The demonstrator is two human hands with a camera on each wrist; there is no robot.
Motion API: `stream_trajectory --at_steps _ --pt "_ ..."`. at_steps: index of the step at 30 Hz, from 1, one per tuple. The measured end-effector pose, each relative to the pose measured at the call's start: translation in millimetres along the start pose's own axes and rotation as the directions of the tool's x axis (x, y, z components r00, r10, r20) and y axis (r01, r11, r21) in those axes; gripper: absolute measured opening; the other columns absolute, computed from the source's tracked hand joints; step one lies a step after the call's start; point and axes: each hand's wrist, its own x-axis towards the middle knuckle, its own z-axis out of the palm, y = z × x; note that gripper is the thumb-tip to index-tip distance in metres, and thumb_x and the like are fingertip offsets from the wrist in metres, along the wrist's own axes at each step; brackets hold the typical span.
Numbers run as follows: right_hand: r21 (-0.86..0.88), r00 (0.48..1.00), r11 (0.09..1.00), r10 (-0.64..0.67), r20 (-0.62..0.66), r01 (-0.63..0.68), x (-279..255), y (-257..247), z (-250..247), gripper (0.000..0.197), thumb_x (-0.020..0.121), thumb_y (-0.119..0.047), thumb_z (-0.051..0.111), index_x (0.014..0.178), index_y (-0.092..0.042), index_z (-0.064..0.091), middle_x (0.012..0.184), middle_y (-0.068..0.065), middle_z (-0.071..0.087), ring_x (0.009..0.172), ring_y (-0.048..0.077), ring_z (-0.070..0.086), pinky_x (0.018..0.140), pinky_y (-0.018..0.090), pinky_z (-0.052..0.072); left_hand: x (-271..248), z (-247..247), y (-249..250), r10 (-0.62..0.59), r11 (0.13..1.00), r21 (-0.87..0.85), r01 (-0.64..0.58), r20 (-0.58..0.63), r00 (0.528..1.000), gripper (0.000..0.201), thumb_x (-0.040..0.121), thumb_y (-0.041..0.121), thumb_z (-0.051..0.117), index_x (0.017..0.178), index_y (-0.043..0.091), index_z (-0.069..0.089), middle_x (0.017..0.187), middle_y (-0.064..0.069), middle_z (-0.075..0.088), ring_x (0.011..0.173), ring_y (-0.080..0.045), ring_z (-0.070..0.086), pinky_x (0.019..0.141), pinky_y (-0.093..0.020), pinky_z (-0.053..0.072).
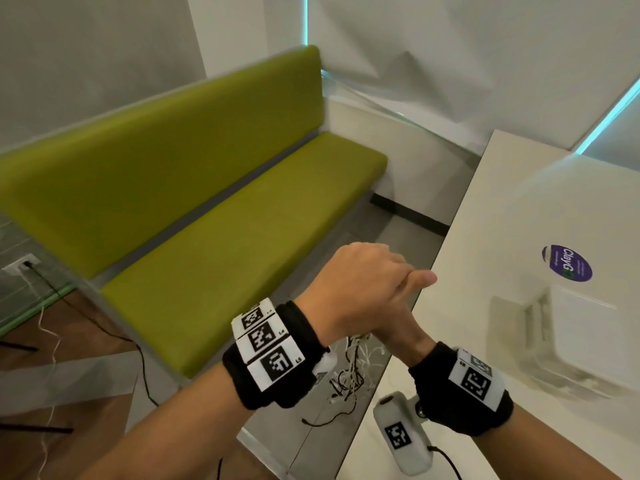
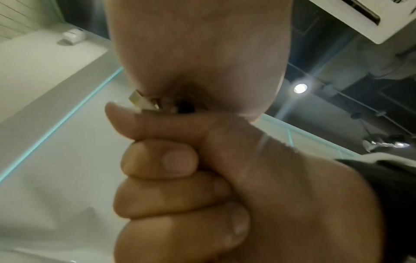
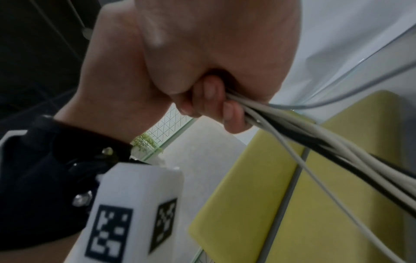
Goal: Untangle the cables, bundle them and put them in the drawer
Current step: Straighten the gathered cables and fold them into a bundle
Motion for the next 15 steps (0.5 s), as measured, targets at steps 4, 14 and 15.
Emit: stream_trajectory --at_steps 4,14,15 --pt "0.295 0.999 0.955 0.035 0.003 -0.035 2.6 -4.0 2.2 0.03 0.099 -0.001 0.045 0.079 -0.024 0.05 0.075 -0.005 0.048 0.072 0.002 0.047 0.071 0.025 0.043 2.3 -7.4 -7.5 -0.009 0.981 -0.19 0.027 0.096 0.995 0.086 0.09 0.073 0.006 0.099 0.022 0.074 0.109 0.007 0.072 0.101 -0.014 0.066 0.092 -0.041 0.05" --pt "0.153 0.984 0.972 0.176 0.033 -0.179 14.8 -20.8 -6.5 0.028 0.091 0.003 0.06 0.118 0.009 0.057 0.119 0.025 0.06 0.112 0.031 0.058 0.088 0.026 0.032 -2.4 3.4 -11.4 -0.026 0.977 -0.21 0.031 0.024 0.999 0.067 0.092 0.058 0.019 0.104 0.023 0.075 0.119 0.012 0.067 0.107 -0.011 0.064 0.087 -0.039 0.051" --pt "0.168 0.987 0.973 0.153 0.042 -0.158 15.4 -14.5 -2.5 0.022 0.086 0.008 0.063 0.107 0.008 0.061 0.103 0.024 0.063 0.099 0.032 0.063 0.081 0.03 0.037 -2.9 2.0 -11.8 -0.022 0.974 -0.222 0.037 0.066 0.998 0.068 0.091 0.06 0.018 0.109 0.025 0.074 0.121 0.015 0.065 0.109 -0.008 0.062 0.09 -0.039 0.049"
